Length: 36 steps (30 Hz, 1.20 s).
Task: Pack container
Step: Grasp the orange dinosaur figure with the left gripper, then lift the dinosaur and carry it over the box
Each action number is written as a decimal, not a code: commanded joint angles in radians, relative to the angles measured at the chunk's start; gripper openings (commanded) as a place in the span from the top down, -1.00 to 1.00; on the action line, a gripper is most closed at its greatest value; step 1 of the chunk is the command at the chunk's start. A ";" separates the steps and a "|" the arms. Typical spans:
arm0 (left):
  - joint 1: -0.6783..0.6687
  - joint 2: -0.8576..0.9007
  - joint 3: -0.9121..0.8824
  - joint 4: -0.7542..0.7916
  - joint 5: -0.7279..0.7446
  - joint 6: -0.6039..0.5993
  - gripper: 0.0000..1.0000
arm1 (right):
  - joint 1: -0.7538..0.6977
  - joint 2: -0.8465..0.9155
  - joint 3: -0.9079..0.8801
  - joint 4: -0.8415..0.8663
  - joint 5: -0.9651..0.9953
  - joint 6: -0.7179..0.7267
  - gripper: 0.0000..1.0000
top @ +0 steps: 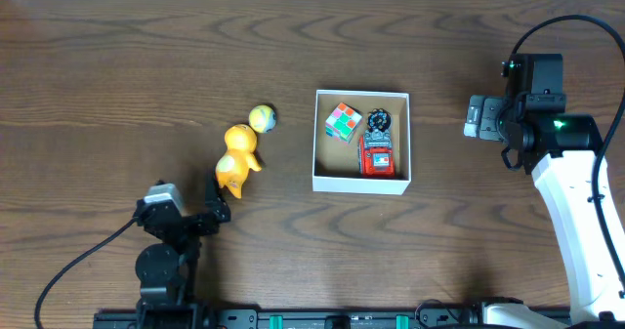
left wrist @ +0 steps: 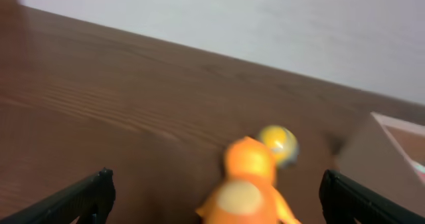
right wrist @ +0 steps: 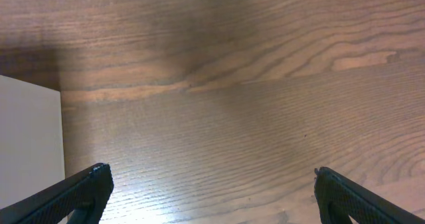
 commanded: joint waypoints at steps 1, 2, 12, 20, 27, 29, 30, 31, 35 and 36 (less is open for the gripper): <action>0.004 0.047 0.123 -0.061 0.131 0.030 -0.96 | -0.008 -0.002 0.011 0.000 0.006 0.018 -0.98; 0.005 0.076 0.163 -0.089 0.131 0.048 -0.96 | -0.008 -0.002 0.011 0.000 0.006 0.018 -0.98; 0.004 0.661 0.652 -0.433 0.128 0.089 -0.96 | -0.008 -0.002 0.011 0.000 0.006 0.018 -0.98; 0.004 1.109 0.835 -0.507 0.163 0.088 -0.96 | -0.008 -0.002 0.011 0.000 0.006 0.018 -0.99; -0.016 1.337 0.834 -0.504 0.173 0.093 -0.96 | -0.008 -0.002 0.011 0.000 0.006 0.018 -0.99; -0.034 1.384 0.834 -0.503 0.172 0.124 -0.96 | -0.008 -0.002 0.011 0.000 0.006 0.018 -0.98; -0.046 1.408 0.834 -0.502 0.172 0.146 -0.96 | -0.008 -0.002 0.011 0.000 0.006 0.018 -0.98; -0.056 1.427 0.834 -0.500 0.172 0.161 -0.96 | -0.008 -0.002 0.011 0.000 0.006 0.018 -0.98; -0.090 1.499 0.834 -0.473 0.171 0.182 -0.86 | -0.008 -0.002 0.011 0.000 0.006 0.018 -0.99; -0.090 1.508 0.834 -0.468 0.171 0.182 -0.54 | -0.008 -0.002 0.011 0.000 0.006 0.018 -0.98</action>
